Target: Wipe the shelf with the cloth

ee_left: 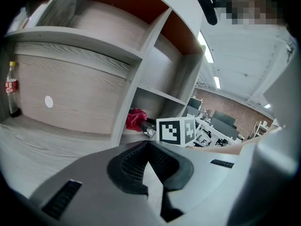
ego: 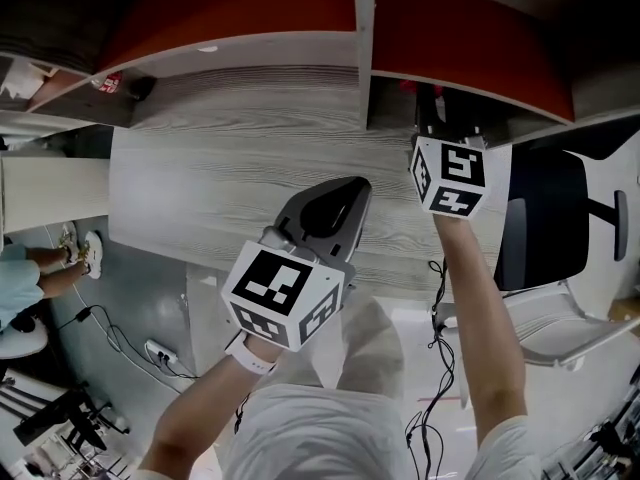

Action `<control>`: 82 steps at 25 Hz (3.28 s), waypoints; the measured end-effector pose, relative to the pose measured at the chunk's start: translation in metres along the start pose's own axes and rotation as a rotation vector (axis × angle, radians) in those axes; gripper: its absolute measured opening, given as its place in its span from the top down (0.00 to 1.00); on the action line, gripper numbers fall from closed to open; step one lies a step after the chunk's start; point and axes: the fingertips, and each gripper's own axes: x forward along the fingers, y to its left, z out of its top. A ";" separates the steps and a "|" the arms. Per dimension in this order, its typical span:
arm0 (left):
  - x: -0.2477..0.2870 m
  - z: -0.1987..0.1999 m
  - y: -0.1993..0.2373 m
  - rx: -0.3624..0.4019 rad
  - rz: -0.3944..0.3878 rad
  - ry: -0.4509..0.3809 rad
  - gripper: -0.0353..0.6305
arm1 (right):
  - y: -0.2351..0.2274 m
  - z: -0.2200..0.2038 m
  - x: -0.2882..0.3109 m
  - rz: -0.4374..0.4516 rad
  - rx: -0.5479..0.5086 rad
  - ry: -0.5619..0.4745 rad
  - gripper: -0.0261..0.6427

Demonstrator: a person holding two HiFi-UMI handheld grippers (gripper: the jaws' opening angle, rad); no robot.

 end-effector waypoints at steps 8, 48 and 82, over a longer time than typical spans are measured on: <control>-0.006 -0.005 -0.003 0.001 0.004 0.006 0.94 | 0.034 -0.024 0.037 0.095 -0.030 0.094 0.83; -0.004 -0.011 -0.003 0.004 0.016 0.020 0.94 | -0.023 -0.076 0.036 0.006 0.213 0.274 0.83; -0.005 -0.012 -0.019 0.018 -0.012 0.037 0.94 | 0.054 0.065 0.022 0.514 0.659 -0.111 0.83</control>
